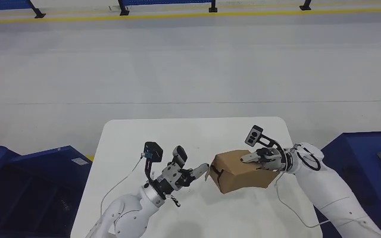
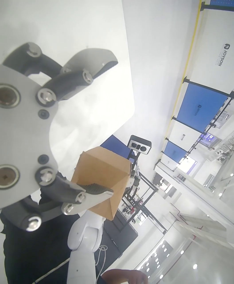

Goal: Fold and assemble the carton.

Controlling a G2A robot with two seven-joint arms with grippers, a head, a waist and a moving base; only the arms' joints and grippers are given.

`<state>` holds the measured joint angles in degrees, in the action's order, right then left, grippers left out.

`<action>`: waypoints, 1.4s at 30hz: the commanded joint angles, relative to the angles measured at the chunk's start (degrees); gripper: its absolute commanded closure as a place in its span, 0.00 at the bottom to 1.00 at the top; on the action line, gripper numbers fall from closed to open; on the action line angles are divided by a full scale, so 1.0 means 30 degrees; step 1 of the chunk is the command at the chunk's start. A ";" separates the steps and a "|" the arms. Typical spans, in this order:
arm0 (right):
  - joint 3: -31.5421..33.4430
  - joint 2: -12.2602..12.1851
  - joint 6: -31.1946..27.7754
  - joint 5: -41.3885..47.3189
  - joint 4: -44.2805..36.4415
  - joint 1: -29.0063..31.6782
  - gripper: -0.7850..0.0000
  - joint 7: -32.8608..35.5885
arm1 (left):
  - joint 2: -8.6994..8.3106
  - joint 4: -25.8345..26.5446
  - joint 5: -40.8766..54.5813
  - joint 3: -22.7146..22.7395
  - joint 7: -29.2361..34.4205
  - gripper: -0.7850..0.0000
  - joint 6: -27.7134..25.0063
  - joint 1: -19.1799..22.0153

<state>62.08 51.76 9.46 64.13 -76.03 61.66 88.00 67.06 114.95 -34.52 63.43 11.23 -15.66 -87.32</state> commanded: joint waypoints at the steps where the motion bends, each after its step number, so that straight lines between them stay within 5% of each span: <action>1: -0.0095 -0.0053 -0.0053 0.0061 0.0005 -0.0031 1.00 0.0000 | 0.0016 -0.0033 0.0014 -0.0044 0.0044 0.00 0.0065 0.0053; 42: -0.2646 -0.1106 -0.0033 0.2497 -0.0331 -0.1139 1.00 0.0000 | 0.0566 -0.0431 -0.2042 -0.2506 0.0536 0.00 0.1442 0.1150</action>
<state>54.28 48.49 9.43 71.55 -77.00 58.35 88.00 68.72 113.77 -40.67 55.91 12.93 -11.42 -83.96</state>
